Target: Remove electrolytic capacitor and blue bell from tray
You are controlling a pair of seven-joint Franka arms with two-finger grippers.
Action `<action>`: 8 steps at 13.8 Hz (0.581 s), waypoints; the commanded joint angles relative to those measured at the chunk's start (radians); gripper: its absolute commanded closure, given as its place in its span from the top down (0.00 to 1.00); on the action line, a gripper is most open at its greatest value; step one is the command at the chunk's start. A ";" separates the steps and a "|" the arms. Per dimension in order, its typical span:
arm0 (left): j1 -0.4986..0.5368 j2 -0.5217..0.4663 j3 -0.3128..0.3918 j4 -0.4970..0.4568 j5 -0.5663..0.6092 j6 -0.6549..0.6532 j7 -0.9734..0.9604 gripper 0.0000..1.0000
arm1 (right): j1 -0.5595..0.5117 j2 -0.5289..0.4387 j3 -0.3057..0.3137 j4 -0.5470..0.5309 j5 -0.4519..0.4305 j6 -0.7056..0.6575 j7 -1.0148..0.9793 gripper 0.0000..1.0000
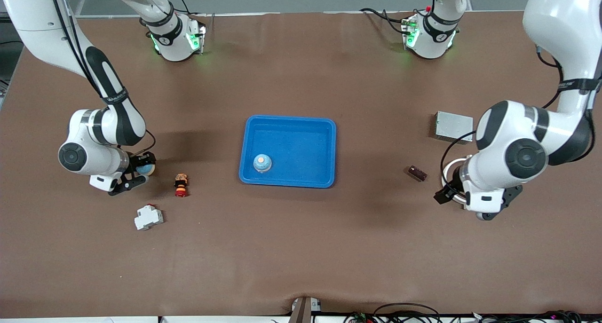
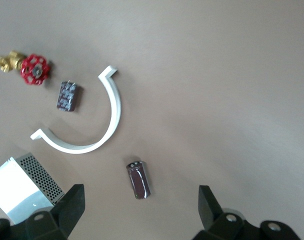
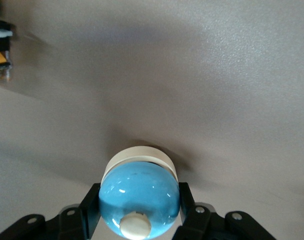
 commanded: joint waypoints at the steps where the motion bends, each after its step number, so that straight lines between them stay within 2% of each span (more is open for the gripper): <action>1: 0.009 -0.040 -0.006 0.069 -0.033 -0.093 0.127 1.00 | -0.003 0.003 0.001 0.004 0.010 0.007 0.010 0.67; 2: 0.013 -0.064 -0.003 0.090 -0.034 -0.129 0.183 1.00 | -0.004 0.003 0.001 0.005 0.010 0.005 0.010 0.94; 3: 0.032 -0.073 -0.008 0.115 -0.048 -0.167 0.252 1.00 | -0.004 0.003 0.001 0.008 0.010 0.002 0.010 1.00; 5: 0.067 -0.092 -0.011 0.149 -0.066 -0.233 0.292 1.00 | -0.004 0.000 0.001 0.008 0.010 -0.010 0.011 1.00; 8: 0.102 -0.178 -0.003 0.150 -0.065 -0.246 0.453 1.00 | -0.003 -0.028 0.004 0.014 0.036 -0.074 0.039 1.00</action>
